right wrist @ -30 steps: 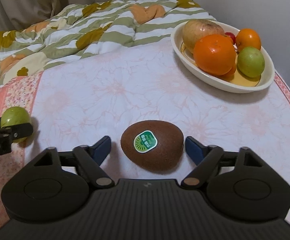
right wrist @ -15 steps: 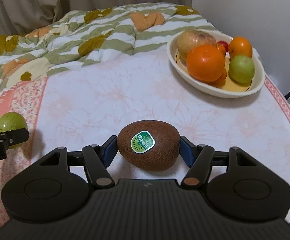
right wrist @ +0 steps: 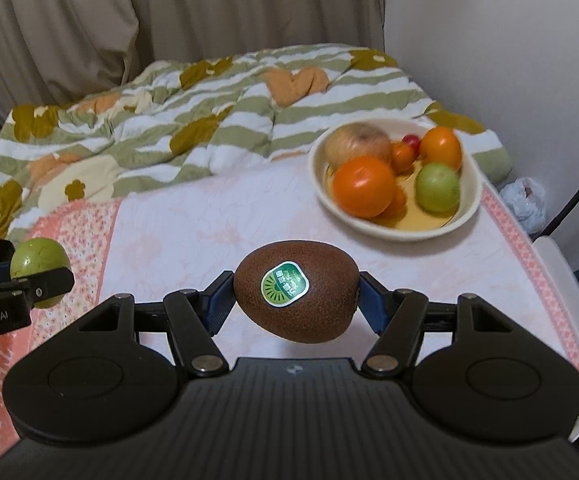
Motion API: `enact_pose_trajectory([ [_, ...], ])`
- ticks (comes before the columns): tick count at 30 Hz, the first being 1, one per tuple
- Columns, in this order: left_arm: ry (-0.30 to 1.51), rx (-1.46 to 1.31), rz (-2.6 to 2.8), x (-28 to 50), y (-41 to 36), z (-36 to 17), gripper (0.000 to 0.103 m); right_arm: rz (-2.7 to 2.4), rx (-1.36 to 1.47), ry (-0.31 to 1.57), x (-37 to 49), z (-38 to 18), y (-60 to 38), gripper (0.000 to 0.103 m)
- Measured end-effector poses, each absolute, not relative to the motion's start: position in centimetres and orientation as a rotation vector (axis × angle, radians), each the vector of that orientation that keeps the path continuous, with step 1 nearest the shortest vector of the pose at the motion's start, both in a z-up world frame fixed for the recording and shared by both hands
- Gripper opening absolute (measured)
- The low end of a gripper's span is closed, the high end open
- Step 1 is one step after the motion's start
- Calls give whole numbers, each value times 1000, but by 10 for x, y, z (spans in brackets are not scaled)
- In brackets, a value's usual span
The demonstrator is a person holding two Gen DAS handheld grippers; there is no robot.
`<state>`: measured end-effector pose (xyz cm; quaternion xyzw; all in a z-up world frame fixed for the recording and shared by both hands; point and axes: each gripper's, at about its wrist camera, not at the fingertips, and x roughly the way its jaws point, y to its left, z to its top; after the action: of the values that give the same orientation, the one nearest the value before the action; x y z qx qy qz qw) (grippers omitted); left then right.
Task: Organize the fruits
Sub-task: 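Carry the green apple and kiwi up toward the white bowl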
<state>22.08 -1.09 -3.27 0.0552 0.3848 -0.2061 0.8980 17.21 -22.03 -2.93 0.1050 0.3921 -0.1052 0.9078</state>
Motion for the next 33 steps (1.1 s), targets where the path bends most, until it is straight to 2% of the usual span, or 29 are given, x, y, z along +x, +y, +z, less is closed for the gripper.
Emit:
enact_pose_trajectory([
  [12, 745, 71, -370, 191, -105, -7, 60, -114, 173, 777, 158, -7, -321, 80],
  [23, 724, 56, -352, 193, -202, -10, 60, -18, 111, 775, 171, -8, -401, 80],
  [33, 726, 116, -398, 223, -260, -29, 60, -24, 114, 785, 199, -20, -441, 80],
])
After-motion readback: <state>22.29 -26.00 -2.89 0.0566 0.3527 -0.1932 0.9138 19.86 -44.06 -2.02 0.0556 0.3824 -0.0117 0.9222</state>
